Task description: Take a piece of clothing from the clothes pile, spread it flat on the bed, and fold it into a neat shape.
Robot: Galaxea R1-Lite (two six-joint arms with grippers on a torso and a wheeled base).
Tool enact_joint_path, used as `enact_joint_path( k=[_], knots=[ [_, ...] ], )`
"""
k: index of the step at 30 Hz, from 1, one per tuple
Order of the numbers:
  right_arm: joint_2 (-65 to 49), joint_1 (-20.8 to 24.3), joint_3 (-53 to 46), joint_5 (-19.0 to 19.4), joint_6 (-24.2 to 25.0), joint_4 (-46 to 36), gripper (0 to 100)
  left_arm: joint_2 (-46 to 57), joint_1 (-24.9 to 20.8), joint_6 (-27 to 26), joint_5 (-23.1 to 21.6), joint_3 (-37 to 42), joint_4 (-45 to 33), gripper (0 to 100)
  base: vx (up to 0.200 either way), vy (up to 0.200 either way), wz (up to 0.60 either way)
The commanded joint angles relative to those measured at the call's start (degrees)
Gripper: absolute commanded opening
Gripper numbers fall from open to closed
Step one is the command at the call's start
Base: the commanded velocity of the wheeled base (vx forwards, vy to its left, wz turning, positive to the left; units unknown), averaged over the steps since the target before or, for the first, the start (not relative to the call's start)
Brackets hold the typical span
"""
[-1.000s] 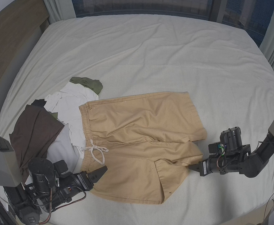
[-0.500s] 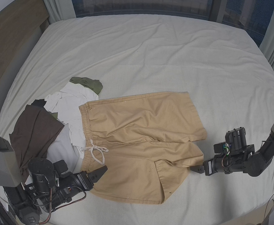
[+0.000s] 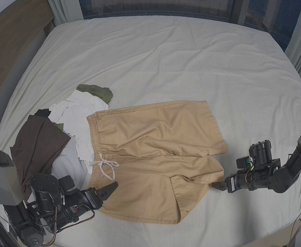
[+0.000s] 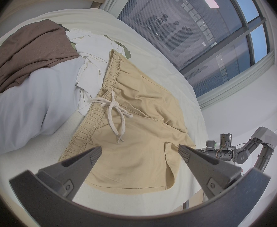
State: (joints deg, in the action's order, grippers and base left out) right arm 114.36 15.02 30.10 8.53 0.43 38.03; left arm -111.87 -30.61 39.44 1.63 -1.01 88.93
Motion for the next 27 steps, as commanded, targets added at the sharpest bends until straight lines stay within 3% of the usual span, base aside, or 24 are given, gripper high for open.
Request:
enact_joint_path(
  k=[1, 2, 27],
  knots=[
    [0.60, -0.96, 0.40, -0.01, -0.34, 0.02, 100, 0.08, 0.02, 0.03, 0.04, 1.01, 0.10, 100, 0.000, 0.000, 0.00],
    [0.95, -1.04, 0.40, -0.01, -0.43, 0.02, 0, 0.08, -0.06, 0.03, 0.04, 1.01, 0.10, 100, 0.000, 0.000, 0.00],
    [-2.83, -0.52, 1.54, 0.08, 0.01, 0.02, 0, 0.34, -0.06, 0.47, 0.30, 1.01, 0.10, 100, 0.000, 0.000, 0.00]
  ],
)
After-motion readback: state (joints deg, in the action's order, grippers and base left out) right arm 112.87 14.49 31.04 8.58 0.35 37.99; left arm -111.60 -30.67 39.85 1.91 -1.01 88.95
